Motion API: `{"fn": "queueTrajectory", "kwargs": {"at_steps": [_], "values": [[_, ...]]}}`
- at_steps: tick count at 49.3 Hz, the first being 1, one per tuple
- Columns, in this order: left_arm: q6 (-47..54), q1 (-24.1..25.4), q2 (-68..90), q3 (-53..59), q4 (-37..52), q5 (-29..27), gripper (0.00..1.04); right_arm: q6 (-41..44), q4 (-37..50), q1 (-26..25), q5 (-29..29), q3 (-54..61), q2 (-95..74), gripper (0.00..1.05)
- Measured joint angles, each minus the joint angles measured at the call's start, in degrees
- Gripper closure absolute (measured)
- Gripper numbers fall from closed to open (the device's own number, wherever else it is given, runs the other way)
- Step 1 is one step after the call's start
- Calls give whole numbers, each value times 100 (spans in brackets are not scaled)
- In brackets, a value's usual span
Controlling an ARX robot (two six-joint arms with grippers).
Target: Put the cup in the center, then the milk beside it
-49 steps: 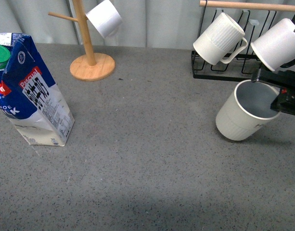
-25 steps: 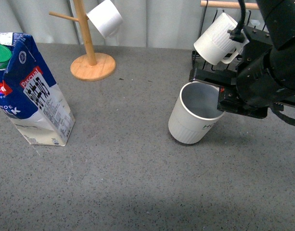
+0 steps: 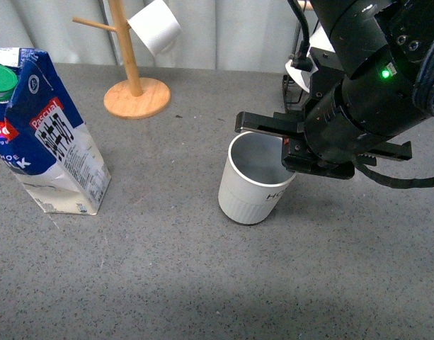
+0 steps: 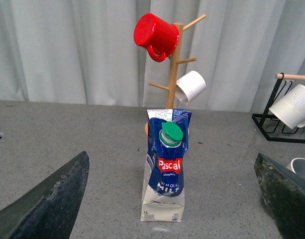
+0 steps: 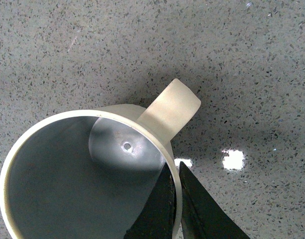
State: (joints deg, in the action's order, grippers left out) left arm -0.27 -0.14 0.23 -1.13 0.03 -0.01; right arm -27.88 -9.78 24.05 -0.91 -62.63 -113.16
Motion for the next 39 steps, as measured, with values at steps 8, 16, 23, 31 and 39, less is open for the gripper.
{"fn": "queueTrajectory", "kwargs": {"at_steps": [8,16,23,31,39], "values": [[0,0,0,0,0,0,7,4,129,28,39,0,0,103],[0,0,0,0,0,-2,7,50,160,31,57,0,-9,93],[2,0,0,0,0,-2,7,66,234,31,87,0,-9,73],[0,0,0,0,0,0,7,61,457,20,153,42,35,52],[0,0,0,0,0,0,7,240,942,9,-101,313,411,27]]}}
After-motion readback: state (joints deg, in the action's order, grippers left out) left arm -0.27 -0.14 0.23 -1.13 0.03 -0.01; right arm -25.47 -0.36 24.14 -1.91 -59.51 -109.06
